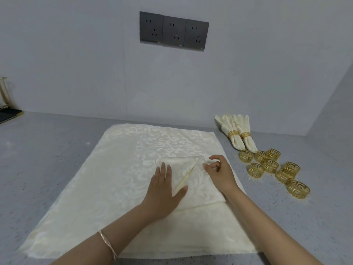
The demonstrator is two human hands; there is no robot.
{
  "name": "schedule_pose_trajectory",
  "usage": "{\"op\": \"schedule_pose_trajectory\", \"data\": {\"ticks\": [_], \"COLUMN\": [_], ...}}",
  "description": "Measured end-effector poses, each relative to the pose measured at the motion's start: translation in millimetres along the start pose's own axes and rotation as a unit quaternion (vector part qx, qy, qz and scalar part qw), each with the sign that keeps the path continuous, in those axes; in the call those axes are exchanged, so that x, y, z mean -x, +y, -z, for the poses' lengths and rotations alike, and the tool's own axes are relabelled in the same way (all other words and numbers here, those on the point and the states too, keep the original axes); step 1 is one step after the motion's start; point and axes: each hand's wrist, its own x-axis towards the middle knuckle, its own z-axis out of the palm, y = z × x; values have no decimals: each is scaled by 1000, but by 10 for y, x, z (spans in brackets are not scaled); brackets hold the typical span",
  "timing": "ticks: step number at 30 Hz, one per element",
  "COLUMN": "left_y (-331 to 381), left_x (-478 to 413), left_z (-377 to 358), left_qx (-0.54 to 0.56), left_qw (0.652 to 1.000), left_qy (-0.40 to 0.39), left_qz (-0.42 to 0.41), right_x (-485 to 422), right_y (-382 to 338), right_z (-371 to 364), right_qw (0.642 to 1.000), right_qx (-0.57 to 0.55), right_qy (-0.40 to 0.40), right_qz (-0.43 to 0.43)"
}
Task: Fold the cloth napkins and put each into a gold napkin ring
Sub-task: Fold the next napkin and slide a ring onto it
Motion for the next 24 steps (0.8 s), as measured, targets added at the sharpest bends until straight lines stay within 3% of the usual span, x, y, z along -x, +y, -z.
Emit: {"op": "schedule_pose_trajectory", "data": {"ticks": [4,12,14,16,18,20,22,24], "left_y": [18,43,51,55,54,52,55,45], "left_x": [7,-2,3,4,-2,-10,-4,4], "left_z": [-28,-94,-102,-110,-122,-136,-143,-150], "left_qx": [-8,-101,-125,-146,-161,-166,-166,-161], "left_qw": [1000,995,992,989,987,986,986,987], "left_qy": [-2,-14,-18,-17,-13,-9,-6,0], "left_qz": [-11,-21,-19,-17,-18,-19,-19,-22], "right_x": [21,20,34,74,127,212,277,287], "right_y": [30,80,67,48,-10,-80,-93,-69], "right_z": [-44,-126,-115,-71,-57,-91,-137,-153], "right_qw": [998,998,996,980,944,900,873,861], "right_qx": [-40,27,69,154,234,285,301,314], "right_qy": [43,53,56,59,-18,-154,-268,-326], "right_qz": [6,-2,27,112,233,293,274,231]}}
